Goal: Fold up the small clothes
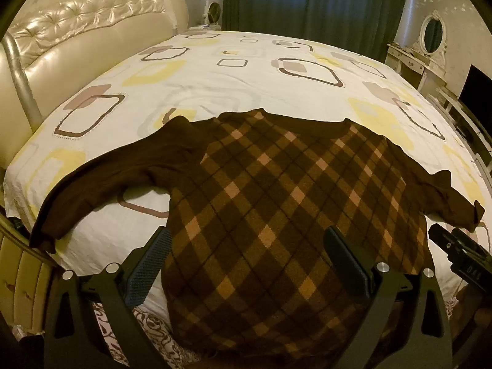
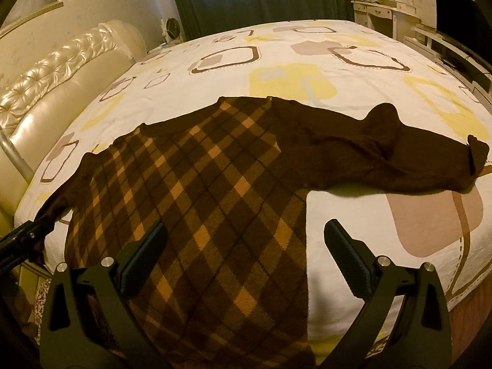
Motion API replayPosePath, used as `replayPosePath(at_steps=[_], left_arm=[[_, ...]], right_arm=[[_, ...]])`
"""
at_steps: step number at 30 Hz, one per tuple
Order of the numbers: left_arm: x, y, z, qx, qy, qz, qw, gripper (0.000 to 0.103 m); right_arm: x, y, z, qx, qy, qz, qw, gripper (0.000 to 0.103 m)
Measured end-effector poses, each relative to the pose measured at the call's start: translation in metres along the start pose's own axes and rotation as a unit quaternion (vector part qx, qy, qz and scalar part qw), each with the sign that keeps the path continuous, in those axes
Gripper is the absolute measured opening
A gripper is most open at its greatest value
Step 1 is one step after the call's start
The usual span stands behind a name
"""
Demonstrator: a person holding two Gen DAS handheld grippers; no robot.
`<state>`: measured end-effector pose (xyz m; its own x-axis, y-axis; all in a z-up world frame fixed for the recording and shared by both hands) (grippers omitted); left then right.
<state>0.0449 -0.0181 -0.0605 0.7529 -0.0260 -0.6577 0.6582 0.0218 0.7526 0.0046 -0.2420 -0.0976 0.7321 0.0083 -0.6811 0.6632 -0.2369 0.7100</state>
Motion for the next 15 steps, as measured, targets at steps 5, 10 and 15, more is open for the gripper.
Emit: replayPosePath(at_steps=[5,10,15], left_arm=[[0.0001,0.0000,-0.0006,0.000,-0.001,0.000,1.0000,0.099],[-0.0006,-0.0014,-0.0007,-0.002,0.000,-0.002,1.0000,0.099],[-0.0004,-0.0014,-0.0010,-0.002,0.000,-0.002,1.0000,0.099]], right_arm=[[0.0003,-0.0004,-0.0008,-0.002,0.001,0.000,1.000,0.101],[0.0004,-0.0010,-0.0014,-0.002,0.002,-0.001,1.000,0.101],[0.0003,-0.0017,-0.0021,-0.003,0.003,-0.001,1.000,0.101]])
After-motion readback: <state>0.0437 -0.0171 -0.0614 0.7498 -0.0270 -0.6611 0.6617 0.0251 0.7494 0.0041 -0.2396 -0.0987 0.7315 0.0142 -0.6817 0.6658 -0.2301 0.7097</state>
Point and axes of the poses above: each gripper's, at about its wrist camera, not at the fingertips, and x roughly the way its jaws point, z to its right, y to its top, the point moved 10 cm from there along x, roughly the way its jaws point, and after that the axes turned 9 degrees about z, right-handed, at the moved point
